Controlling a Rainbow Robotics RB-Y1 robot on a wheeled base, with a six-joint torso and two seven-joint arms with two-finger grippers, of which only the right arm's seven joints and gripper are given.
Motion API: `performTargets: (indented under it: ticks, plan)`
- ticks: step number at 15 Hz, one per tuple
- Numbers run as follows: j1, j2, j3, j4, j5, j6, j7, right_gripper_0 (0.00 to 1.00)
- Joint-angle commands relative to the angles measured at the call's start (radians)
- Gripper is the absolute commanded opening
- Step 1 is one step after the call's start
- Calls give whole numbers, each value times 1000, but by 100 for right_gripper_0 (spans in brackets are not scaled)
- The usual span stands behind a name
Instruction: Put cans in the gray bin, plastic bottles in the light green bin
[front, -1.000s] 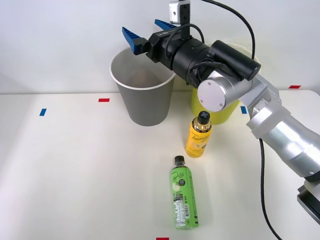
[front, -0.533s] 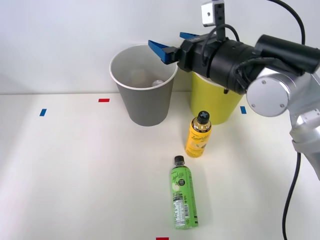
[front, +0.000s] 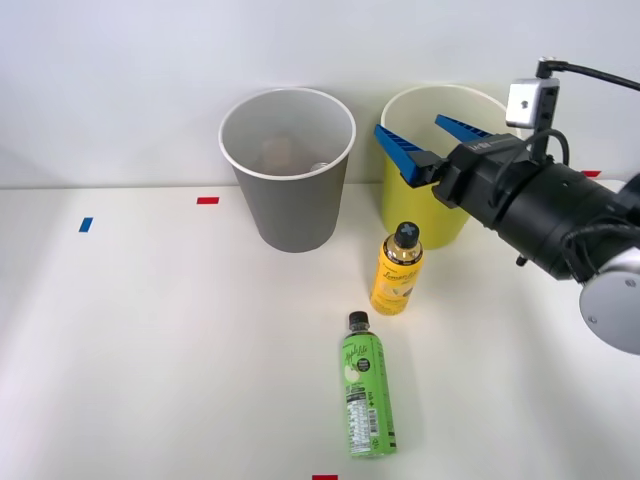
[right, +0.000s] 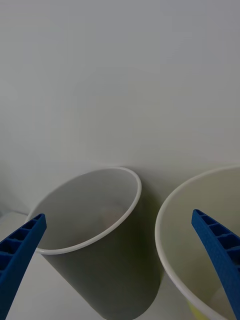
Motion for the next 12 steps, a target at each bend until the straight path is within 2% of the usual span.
performTargets:
  ticks: [1, 5, 7, 8, 10, 12]
  plan:
    - [172, -6, -8, -37, 15, -183, 14, 100]
    - [356, -26, -11, -37, 24, -383, 25, 100]
    - [419, -22, -25, -37, 26, -423, 28, 100]
    - [459, -3, -37, -37, 26, -441, 33, 100]
    - [505, 86, -65, -37, 33, -446, 43, 100]
    - [519, 106, -86, -37, 46, -444, 50, 100]
